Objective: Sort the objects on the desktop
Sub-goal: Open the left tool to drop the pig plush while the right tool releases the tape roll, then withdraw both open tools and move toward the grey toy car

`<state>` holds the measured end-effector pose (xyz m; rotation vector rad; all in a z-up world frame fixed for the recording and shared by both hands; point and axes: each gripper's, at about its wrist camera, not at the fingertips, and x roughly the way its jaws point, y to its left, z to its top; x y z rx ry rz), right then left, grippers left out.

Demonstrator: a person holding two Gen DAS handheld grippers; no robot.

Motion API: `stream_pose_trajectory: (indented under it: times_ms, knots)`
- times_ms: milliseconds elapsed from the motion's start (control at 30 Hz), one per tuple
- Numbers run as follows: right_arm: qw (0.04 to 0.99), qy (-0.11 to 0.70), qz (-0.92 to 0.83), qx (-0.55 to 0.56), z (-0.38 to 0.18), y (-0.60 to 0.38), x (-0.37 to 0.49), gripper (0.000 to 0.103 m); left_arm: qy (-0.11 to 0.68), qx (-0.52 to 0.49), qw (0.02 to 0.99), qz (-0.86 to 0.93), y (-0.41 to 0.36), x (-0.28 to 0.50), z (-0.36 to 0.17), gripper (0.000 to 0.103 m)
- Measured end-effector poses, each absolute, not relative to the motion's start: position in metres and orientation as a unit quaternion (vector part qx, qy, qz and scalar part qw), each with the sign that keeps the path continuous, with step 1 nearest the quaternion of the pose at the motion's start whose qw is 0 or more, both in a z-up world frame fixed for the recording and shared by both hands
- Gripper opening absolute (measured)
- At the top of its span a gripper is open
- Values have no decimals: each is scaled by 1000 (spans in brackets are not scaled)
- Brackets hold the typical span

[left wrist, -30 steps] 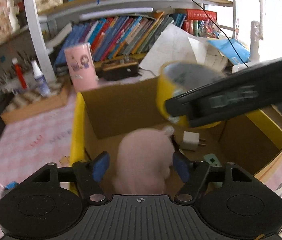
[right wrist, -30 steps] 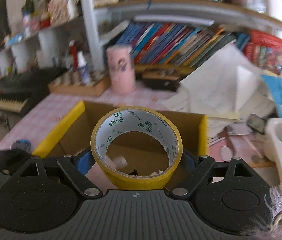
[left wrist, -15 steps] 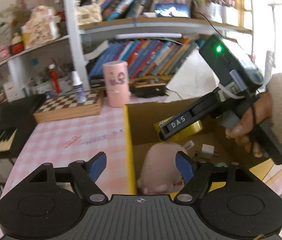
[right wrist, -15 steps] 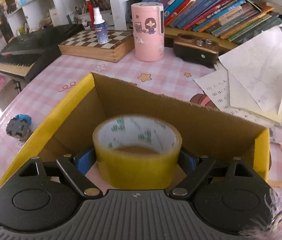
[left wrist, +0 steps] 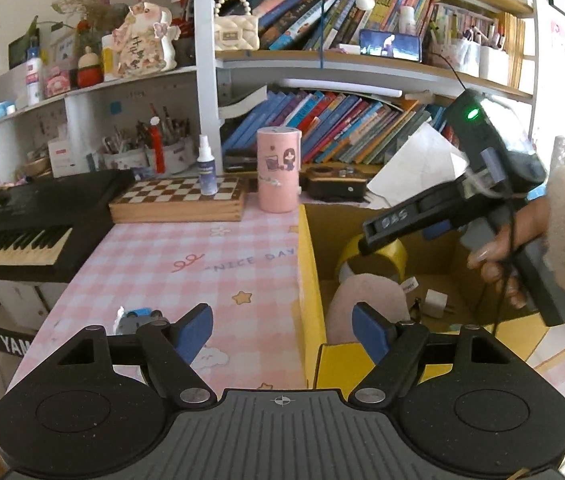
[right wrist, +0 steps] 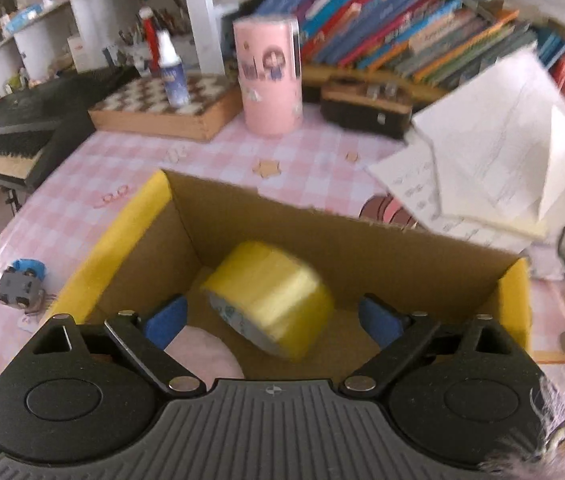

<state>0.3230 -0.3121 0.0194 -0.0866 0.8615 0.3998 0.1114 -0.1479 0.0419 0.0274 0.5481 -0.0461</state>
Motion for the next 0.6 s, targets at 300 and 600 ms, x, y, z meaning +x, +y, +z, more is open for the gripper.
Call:
stream_pose_trajectory:
  times_ms: [300, 600]
  knots:
    - [941, 306, 146, -21, 64, -329, 244, 96, 255, 1, 967, -12, -125, 98, 45, 79]
    - [973, 224, 37, 35, 72, -345, 165, 98, 249, -13, 968, -6, -93, 79, 43, 79]
